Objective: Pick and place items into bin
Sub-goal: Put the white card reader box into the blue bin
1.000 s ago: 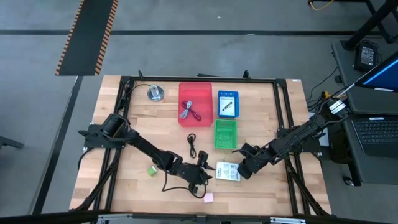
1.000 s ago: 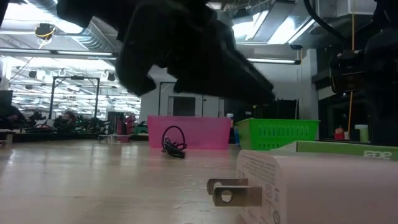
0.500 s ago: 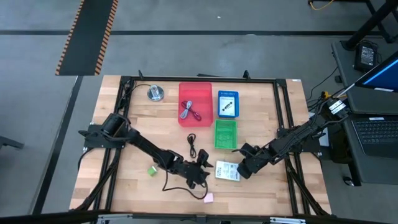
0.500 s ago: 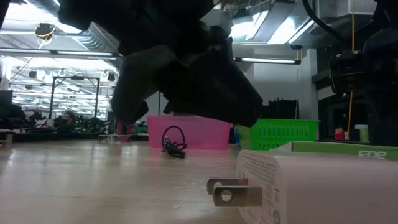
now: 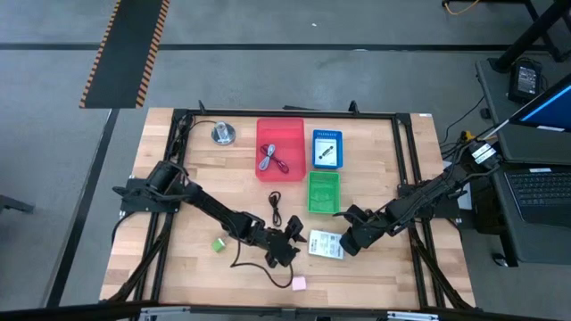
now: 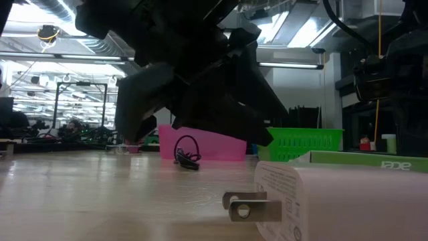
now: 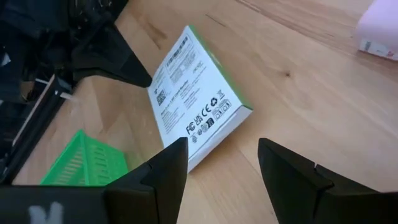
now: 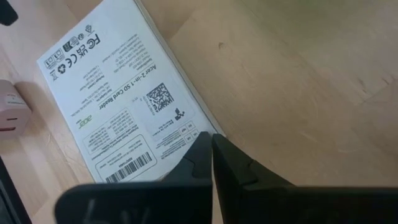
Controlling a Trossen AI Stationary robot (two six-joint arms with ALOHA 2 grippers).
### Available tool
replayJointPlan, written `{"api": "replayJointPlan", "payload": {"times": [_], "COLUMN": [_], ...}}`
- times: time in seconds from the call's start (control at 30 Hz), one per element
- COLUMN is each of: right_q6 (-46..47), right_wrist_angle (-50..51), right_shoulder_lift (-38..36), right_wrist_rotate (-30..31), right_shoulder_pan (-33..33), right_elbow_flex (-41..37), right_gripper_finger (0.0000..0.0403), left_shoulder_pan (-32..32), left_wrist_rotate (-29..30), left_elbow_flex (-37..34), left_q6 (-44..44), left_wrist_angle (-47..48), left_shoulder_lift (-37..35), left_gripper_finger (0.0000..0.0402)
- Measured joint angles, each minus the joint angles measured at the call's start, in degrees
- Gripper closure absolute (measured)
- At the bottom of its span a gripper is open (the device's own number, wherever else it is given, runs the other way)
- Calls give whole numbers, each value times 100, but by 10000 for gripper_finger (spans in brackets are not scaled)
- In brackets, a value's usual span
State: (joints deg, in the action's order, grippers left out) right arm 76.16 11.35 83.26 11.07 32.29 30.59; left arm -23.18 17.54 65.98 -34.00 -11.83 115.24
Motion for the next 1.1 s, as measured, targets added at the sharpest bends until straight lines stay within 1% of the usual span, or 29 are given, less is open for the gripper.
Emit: {"api": "replayJointPlan", "payload": {"times": [0.2, 0.33, 0.47, 0.53, 0.63, 0.7, 0.8, 0.9, 1.1], "right_q6": [13, 15, 30, 30, 28, 23, 9, 4, -7], "right_wrist_angle": [-17, -26, -42, -68, -83, -76, -74, -81, -81], "right_shoulder_lift": [0, 0, 0, 4, 4, 4, 4, 4, 2], "right_wrist_rotate": [1, 0, 3, 2, -11, -15, -15, -11, -9], "right_shoulder_pan": [-2, -2, -9, -21, -48, -52, -52, -52, -52], "right_elbow_flex": [0, 0, -2, -2, -2, -2, -2, -2, -2], "right_gripper_finger": [403, 403, 403, 403, 403, 403, 403, 403, 403], "left_shoulder_pan": [63, 83, 133, 135, 119, 125, 137, 160, 159], "left_wrist_rotate": [-95, -299, -387, -231, 418, 772, 744, 457, 418], "left_elbow_flex": [0, 0, 157, 335, 649, 781, 877, 888, 890], "left_q6": [-154, -179, -213, -455, -712, -724, -728, -730, -958], "left_wrist_angle": [-25, -40, -38, -21, -61, -39, -34, -31, -45], "left_shoulder_lift": [0, 12, 324, 555, 824, 911, 963, 968, 968], "left_gripper_finger": [212, 210, 210, 211, 211, 210, 212, 215, 232]}}
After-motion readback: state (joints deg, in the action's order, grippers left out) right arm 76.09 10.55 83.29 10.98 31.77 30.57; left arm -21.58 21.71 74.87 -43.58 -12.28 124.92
